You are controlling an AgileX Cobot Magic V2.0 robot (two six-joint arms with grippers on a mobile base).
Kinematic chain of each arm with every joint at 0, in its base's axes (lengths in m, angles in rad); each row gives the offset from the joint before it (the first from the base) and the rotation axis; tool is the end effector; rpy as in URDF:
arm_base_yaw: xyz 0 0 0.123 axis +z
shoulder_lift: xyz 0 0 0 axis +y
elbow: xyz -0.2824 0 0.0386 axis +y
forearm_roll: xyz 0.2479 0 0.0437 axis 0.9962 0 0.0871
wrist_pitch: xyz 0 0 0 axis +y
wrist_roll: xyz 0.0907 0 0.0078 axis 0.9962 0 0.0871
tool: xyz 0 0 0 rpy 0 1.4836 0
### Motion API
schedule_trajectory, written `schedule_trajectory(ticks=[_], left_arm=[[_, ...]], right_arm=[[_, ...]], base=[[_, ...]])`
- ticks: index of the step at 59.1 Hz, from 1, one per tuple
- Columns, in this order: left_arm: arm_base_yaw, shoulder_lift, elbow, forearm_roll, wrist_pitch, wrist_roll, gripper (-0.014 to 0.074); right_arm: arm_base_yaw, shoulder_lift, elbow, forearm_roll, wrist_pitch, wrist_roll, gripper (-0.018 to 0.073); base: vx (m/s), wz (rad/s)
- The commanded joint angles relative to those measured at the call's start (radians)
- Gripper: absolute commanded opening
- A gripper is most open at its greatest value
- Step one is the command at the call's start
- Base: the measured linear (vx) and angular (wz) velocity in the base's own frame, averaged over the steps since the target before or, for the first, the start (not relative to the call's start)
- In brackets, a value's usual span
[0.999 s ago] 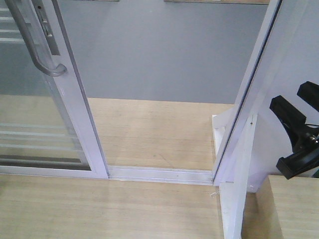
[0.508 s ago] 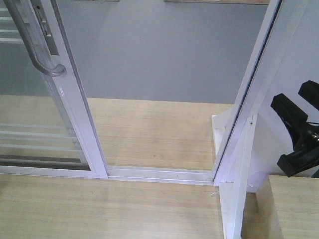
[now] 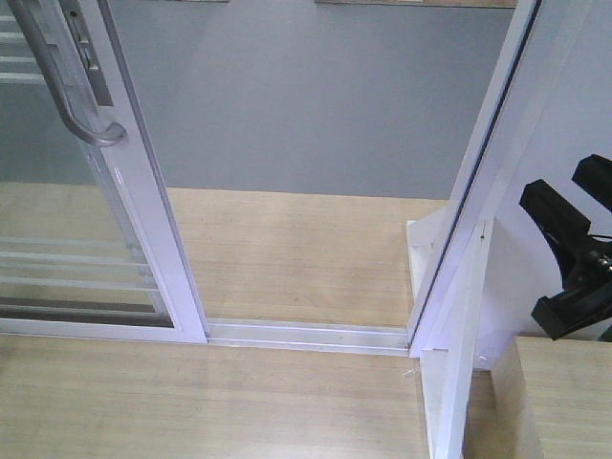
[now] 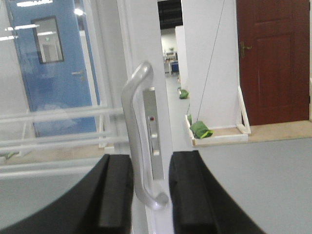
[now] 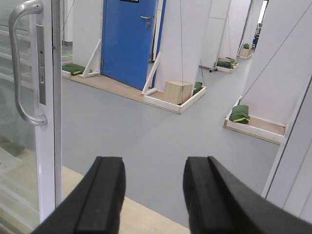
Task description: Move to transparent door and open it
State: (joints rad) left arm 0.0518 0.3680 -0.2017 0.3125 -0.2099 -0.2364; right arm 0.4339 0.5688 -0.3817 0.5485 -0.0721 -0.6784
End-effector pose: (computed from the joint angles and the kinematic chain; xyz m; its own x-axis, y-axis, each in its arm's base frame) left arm 0.0925 -0.0010 0.2735 0.1210 0.0758 -0.9898 0.0034 0.9970 0.0768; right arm 0.1152 0.0497 0.3009 0.0160 -0.1365 -0.9905 -0.3873 0.9125 -0.1320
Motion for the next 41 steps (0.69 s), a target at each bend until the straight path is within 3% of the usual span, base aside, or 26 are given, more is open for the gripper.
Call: schedule_trajectory(ticks=[1, 8, 12, 16, 28, 41], left_arm=[[-0.004, -0.03, 0.045, -0.012, -0.122, -0.01, 0.0181], [-0.004, -0.093, 0.163, -0.084, -0.246, -0.002, -0.0009], [-0.004, -0.141, 0.217, -0.16, -0.276, 0.019, -0.0008], [-0.004, -0.179, 0.256, -0.175, -0.269, 0.042, -0.0007], [-0.004, -0.234, 0.26, -0.177, -0.064, 0.203, -0.0007], [-0.049, -0.234, 0.26, -0.312, 0.047, 0.204, -0.0007]], right_arm=[[-0.002, 0.007, -0.028, -0.004, -0.071, -0.009, 0.0368], [-0.002, 0.007, -0.028, -0.004, -0.07, -0.009, 0.0368], [-0.002, 0.007, -0.028, -0.004, -0.07, -0.009, 0.0368], [-0.002, 0.007, -0.028, -0.004, -0.07, -0.009, 0.0368], [-0.002, 0.007, -0.028, -0.004, -0.072, -0.009, 0.0368], [-0.002, 0.007, -0.028, -0.004, -0.07, -0.009, 0.0368]], base=[[0.0, 0.0], [0.0, 0.0], [0.0, 0.0], [0.0, 0.0], [0.0, 0.0], [0.0, 0.0]])
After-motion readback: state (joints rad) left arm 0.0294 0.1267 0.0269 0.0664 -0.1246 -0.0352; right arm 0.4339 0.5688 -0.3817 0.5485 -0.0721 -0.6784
